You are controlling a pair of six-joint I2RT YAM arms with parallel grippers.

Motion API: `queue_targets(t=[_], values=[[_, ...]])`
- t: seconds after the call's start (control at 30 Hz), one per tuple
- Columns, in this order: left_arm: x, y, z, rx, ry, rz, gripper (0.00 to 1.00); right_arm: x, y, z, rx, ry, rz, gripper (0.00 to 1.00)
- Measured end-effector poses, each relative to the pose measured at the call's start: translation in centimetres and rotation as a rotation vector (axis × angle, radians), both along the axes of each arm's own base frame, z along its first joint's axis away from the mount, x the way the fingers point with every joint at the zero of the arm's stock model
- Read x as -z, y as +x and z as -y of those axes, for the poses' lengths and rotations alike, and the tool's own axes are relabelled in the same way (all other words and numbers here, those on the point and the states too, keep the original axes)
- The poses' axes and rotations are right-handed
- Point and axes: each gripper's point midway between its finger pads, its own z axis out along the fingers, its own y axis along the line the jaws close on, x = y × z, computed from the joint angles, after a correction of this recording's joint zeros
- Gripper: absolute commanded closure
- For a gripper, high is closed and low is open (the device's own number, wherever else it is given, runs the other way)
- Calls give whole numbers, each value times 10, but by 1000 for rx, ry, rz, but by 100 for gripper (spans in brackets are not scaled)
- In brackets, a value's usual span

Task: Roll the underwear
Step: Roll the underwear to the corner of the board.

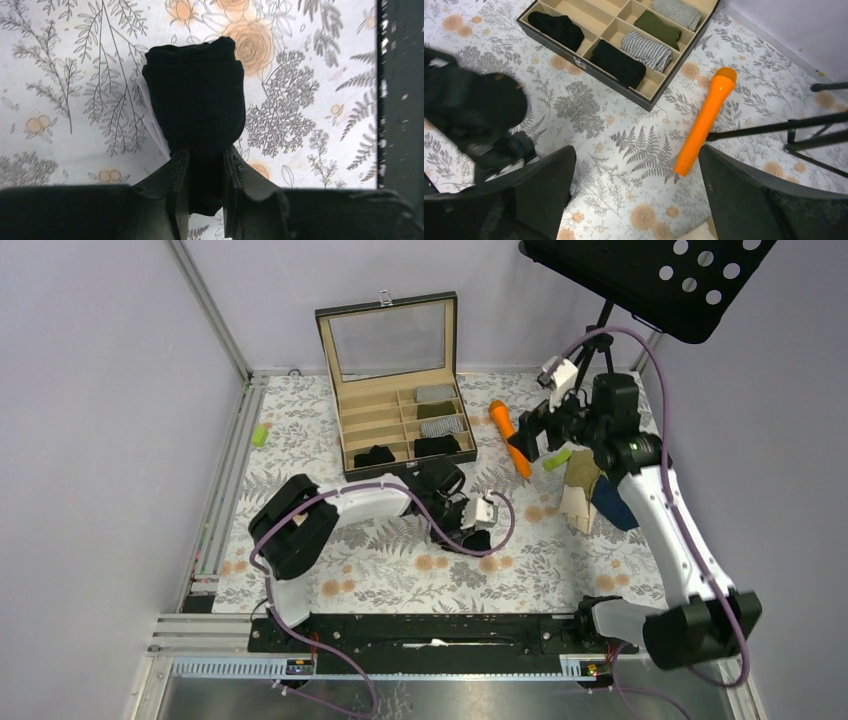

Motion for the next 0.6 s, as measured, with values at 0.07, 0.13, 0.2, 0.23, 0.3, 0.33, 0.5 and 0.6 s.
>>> queue_targets(t=[0.07,0.13,0.2,0.23,0.3,0.33,0.5,0.6], values=[[0,-1,5,-5,-8,-78,100,-9,-20,10,30,-4,47,12],[0,0,9,-18,-13,-157,100,-7,-35,20,42,-30,56,19],[-1,1,10,-42,-22,-242,100,14,-57,34,60,-82,42,28],[-1,2,10,-61,-28,-290,100,31,-73,43,64,-115,26,33],[-2,3,10,-90,-41,-366,100,62,-110,55,48,-176,-5,42],[-2,4,10,-104,-47,-399,100,80,-130,58,18,-206,-19,46],[-4,2,10,-155,-59,-518,100,155,-183,63,-132,-296,-137,44],[-4,-3,11,-166,-56,-569,100,187,-183,61,-201,-357,-139,36]])
